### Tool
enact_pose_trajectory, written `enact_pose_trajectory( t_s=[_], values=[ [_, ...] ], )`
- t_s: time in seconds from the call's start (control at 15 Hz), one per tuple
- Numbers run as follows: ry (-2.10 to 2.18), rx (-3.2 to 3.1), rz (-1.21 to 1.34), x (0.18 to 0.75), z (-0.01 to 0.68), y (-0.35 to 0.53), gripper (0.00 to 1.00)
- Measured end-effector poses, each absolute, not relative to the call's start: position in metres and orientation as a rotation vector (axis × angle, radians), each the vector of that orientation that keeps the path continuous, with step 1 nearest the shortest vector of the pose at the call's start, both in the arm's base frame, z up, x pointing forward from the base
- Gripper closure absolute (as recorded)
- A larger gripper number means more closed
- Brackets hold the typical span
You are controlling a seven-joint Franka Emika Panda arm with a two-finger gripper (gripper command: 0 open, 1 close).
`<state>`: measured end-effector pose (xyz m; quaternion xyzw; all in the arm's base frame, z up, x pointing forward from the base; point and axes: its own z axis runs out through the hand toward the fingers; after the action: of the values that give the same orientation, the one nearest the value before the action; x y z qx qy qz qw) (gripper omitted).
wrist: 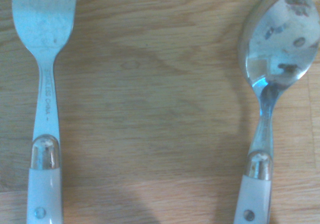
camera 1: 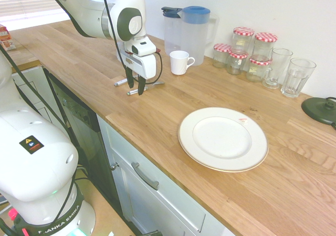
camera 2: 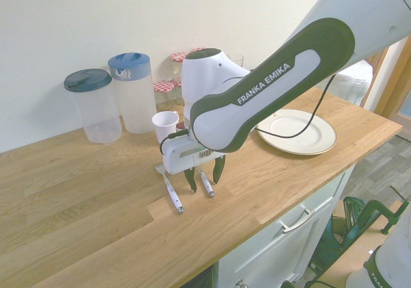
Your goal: Put the spoon into the plate
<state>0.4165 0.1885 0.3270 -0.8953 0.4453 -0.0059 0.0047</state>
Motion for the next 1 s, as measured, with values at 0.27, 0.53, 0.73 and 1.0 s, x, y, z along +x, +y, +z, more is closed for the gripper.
enact_pose_trajectory(
  t_s=[0.27, 0.53, 0.73, 1.0],
  values=[
    [1.393, -2.797, -0.02, 0.414, 0.325, 0.186, 1.0],
    [1.38, -2.795, -0.025, 0.411, 0.324, 0.188, 1.0],
    [1.364, -2.798, -0.027, 0.409, 0.325, 0.194, 1.0],
    [1.339, -2.759, -0.059, 0.413, 0.347, 0.187, 1.0]
  ],
)
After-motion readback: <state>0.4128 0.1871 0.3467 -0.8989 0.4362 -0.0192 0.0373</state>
